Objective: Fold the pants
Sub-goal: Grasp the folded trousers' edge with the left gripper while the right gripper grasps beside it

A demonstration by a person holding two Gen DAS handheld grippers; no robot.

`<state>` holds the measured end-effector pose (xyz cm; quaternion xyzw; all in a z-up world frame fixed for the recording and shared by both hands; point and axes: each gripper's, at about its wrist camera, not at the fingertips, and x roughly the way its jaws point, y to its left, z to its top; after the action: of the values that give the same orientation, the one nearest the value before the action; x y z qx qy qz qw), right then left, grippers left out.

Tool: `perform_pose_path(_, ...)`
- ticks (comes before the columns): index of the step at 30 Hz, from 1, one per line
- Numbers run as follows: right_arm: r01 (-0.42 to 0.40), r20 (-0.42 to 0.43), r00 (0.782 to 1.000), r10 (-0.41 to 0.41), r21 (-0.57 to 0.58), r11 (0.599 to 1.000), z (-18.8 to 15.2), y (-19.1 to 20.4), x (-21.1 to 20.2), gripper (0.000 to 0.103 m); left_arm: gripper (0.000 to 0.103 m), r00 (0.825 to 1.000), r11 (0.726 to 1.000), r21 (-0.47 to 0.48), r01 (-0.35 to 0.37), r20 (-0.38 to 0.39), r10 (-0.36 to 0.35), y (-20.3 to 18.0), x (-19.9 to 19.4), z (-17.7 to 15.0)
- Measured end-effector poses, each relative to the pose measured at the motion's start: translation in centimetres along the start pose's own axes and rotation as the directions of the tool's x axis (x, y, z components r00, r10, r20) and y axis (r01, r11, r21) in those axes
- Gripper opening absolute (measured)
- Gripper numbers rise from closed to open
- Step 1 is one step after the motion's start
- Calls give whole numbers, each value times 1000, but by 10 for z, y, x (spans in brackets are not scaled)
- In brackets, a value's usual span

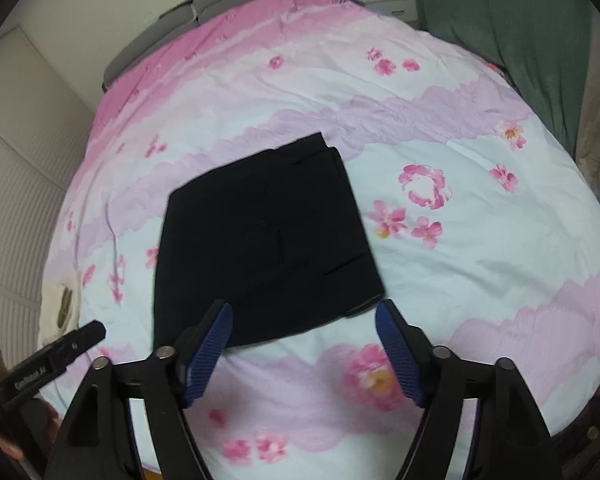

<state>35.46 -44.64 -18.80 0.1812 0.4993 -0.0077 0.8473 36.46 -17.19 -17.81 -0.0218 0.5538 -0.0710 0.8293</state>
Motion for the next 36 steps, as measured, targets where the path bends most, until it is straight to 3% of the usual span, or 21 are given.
perform_pose_path(5, -24, 30, 999, 20, 120, 993, -31, 15, -6, 81, 95, 999, 995, 99, -2, 42, -2, 28, -7, -6)
perform_pose_path(9, -50, 57, 998, 36, 275, 960, -63, 16, 5, 81, 96, 998, 988, 153, 3, 54, -12, 51, 0, -9)
perform_pose_path(14, -98, 92, 994, 65, 415, 905, -89, 11, 30, 81, 96, 998, 988, 153, -30, 62, 20, 68, 22, -6)
perform_pose_path(17, -132, 103, 990, 94, 473, 871, -93, 2, 55, 81, 96, 998, 993, 114, 3, 57, -10, 75, 40, -2)
perform_pose_path(26, -192, 197, 975, 102, 527, 828, -82, -31, 118, 81, 96, 998, 992, 125, -18, 64, 11, 75, 101, 2)
perform_pose_path(31, -217, 200, 972, 123, 569, 793, -83, -45, 152, 81, 96, 999, 991, 132, -9, 46, 3, 74, 128, 0)
perform_pose_path(36, -297, 276, 948, 160, 582, 757, -81, -56, 163, 87, 96, 999, 991, 136, 5, 40, -10, 74, 145, 5)
